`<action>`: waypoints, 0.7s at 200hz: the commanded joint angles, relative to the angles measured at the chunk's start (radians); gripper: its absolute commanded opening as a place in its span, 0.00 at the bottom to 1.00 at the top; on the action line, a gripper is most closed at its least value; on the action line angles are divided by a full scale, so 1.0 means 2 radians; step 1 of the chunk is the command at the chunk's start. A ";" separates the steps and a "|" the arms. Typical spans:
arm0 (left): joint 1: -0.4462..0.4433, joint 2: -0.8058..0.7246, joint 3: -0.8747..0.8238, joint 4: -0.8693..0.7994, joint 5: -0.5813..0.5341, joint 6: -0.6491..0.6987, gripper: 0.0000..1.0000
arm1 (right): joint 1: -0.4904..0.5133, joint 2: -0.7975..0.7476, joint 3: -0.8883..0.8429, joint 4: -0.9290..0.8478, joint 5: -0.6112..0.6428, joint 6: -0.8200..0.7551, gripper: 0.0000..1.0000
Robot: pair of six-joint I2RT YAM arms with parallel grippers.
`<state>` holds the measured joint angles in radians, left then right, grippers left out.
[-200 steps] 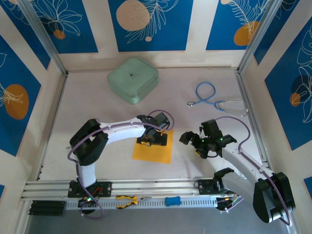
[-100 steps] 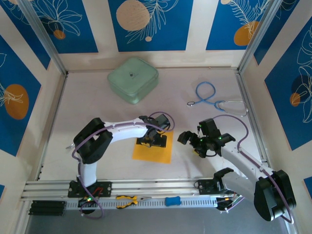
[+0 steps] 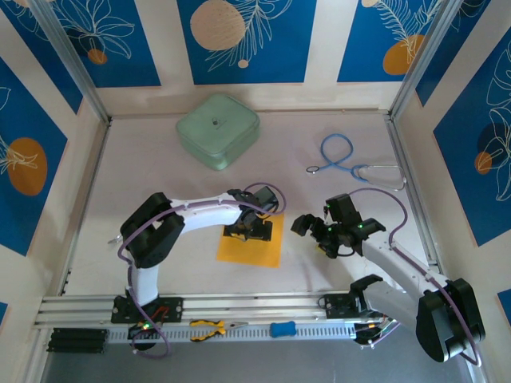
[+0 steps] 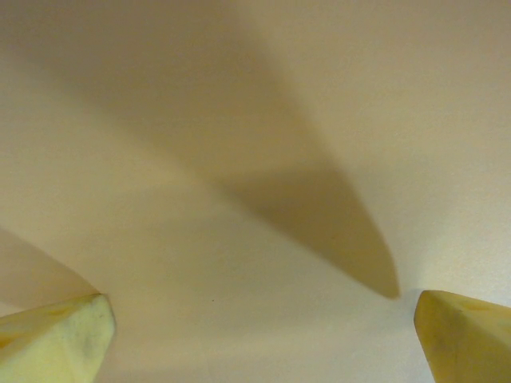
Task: Fold a paper plane with a square sheet of paper (pick it up from the middle)
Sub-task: First fold the square sheet of paper in half at the center of the table.
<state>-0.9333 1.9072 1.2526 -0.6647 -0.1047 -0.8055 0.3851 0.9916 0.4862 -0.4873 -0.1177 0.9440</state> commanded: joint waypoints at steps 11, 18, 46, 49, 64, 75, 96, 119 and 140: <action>0.006 0.020 -0.007 0.005 0.015 0.002 0.97 | 0.003 -0.003 -0.003 -0.008 0.002 0.007 1.00; 0.006 0.020 -0.007 0.006 0.016 0.002 0.97 | 0.002 -0.003 -0.004 -0.008 0.001 0.007 1.00; 0.006 0.023 -0.006 0.005 0.017 0.002 0.97 | 0.003 -0.006 -0.006 -0.008 0.003 0.007 1.00; 0.006 0.023 -0.005 0.004 0.017 0.002 0.97 | 0.002 -0.006 -0.006 -0.007 0.003 0.007 1.00; 0.006 0.023 -0.003 0.001 0.014 0.003 0.97 | 0.003 -0.005 -0.005 -0.008 0.004 0.007 1.00; 0.005 0.021 -0.001 0.000 0.013 0.005 0.97 | 0.002 -0.006 -0.005 -0.008 0.003 0.007 1.00; 0.002 0.009 0.004 -0.004 0.005 0.008 0.98 | 0.002 -0.006 -0.005 -0.007 0.003 0.006 1.00; 0.000 -0.006 0.011 -0.011 -0.006 0.008 0.98 | 0.003 -0.005 -0.005 -0.008 0.002 0.006 1.00; 0.000 -0.014 0.011 -0.013 -0.010 0.009 0.99 | 0.002 -0.005 -0.005 -0.009 0.004 0.006 1.00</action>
<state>-0.9340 1.9064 1.2587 -0.6701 -0.1062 -0.8024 0.3851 0.9916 0.4858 -0.4873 -0.1123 0.9474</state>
